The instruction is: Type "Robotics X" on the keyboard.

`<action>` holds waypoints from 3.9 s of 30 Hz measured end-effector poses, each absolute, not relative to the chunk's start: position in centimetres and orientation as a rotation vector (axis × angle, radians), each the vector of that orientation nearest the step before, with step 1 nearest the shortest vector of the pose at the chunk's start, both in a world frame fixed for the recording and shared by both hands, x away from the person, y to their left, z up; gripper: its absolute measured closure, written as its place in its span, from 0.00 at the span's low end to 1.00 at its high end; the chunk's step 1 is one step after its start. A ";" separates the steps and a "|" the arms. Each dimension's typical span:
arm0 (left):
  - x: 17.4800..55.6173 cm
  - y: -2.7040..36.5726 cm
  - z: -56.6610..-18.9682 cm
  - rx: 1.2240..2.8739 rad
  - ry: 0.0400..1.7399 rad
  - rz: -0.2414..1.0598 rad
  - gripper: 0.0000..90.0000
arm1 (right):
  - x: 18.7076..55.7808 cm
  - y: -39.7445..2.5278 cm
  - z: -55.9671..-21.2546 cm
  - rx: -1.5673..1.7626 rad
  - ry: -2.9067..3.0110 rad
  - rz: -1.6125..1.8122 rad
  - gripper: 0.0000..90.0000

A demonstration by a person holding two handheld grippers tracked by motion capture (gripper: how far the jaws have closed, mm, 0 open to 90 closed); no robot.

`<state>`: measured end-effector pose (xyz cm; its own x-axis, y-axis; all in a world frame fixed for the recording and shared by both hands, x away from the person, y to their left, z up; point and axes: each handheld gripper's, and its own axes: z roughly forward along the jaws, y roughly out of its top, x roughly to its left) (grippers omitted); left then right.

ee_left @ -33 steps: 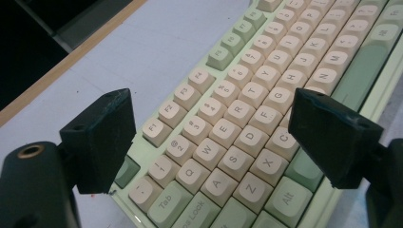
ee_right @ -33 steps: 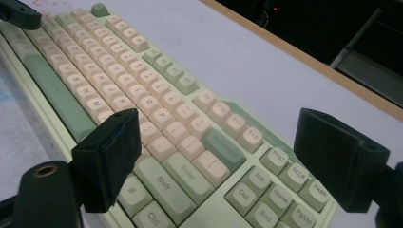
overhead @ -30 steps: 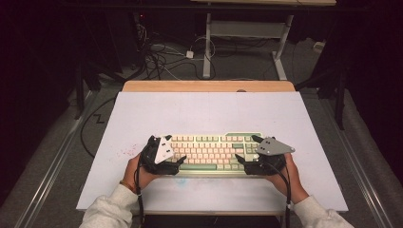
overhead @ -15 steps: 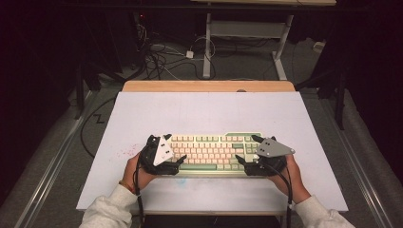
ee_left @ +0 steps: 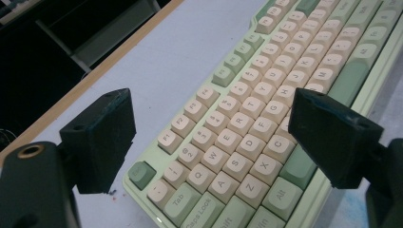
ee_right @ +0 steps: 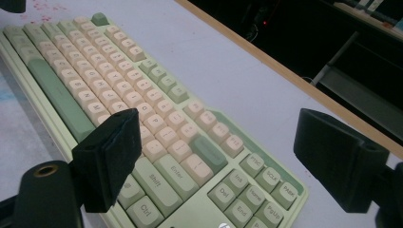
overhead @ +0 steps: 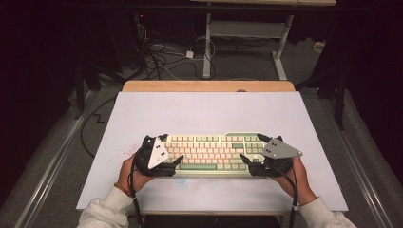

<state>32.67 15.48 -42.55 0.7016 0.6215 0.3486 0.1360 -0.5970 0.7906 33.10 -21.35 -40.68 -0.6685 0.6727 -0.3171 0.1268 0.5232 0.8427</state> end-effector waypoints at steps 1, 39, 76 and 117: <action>32.6 15.6 -42.5 2.128 0.572 0.800 0.17 | 33.0 -21.4 -40.6 0.645 2.124 1.104 0.18; 30.3 19.5 -43.3 2.093 0.582 0.821 0.17 | 30.4 -25.3 -40.1 0.656 2.053 1.081 0.18; 28.6 22.0 -47.5 2.121 0.700 0.801 0.17 | 28.0 -31.0 -45.5 0.863 1.929 1.050 0.19; 28.6 22.4 -47.3 2.095 0.693 0.794 0.17 | 27.6 -29.8 -45.4 0.787 1.938 1.043 0.19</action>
<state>28.56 22.42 -47.32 0.6570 0.6906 0.3024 0.2069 -0.5509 0.8085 27.57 -29.77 -45.44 -0.5013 0.7946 -0.3425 0.1515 0.4703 0.8694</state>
